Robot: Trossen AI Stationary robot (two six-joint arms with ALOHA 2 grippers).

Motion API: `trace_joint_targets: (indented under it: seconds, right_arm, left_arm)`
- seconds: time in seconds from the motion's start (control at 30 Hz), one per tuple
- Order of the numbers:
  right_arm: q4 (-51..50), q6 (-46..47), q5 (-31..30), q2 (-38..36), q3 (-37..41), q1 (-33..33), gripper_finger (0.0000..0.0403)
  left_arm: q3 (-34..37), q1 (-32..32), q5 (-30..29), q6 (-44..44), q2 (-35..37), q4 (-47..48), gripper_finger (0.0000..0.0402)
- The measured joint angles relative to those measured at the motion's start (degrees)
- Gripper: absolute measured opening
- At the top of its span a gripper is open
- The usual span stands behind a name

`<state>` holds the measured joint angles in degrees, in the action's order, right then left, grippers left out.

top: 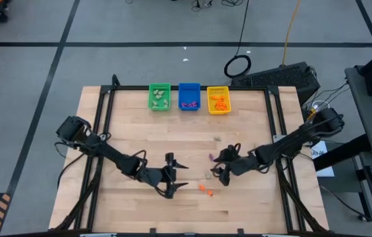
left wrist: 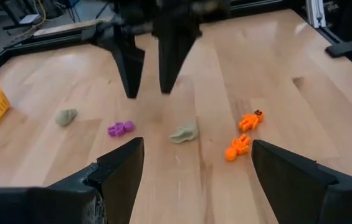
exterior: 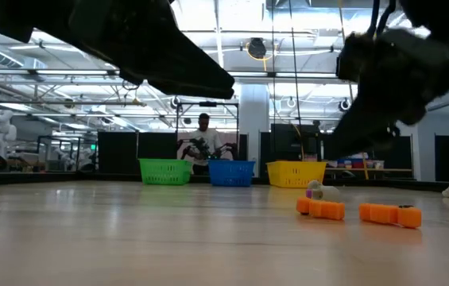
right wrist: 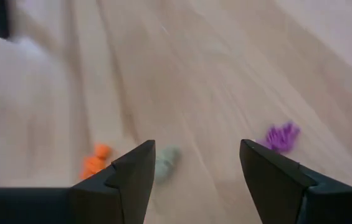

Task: Sort Halloween decoration
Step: Put the purple skeleton toy into the blue bin

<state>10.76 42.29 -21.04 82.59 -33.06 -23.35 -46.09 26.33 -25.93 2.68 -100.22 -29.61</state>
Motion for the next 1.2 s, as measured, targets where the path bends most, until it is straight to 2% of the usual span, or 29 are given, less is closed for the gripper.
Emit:
trace_joint_targets:
  seconds: [0.17, 0.43, 0.8, 1.2]
  right_arm:
    - [0.0, 2.5, -2.3, 4.6, 0.0, 0.0, 0.0222]
    - [-3.6, 2.5, -12.4, 5.5, -0.1, 0.0, 0.0222]
    - [-3.2, 1.4, -13.4, 6.7, -0.1, -1.3, 0.0222]
    - [7.7, -4.5, -14.7, 16.9, -0.1, -1.3, 0.0222]
  left_arm:
    - [0.0, 0.1, 0.0, 1.5, 0.0, 0.0, 0.0297]
    - [0.0, 0.0, 0.0, 1.5, 0.0, 0.0, 0.0297]
    - [0.0, 0.0, 0.0, 1.5, 0.0, 0.0, 0.0297]
    - [0.0, 0.0, 0.0, 1.4, 0.0, 0.0, 0.0297]
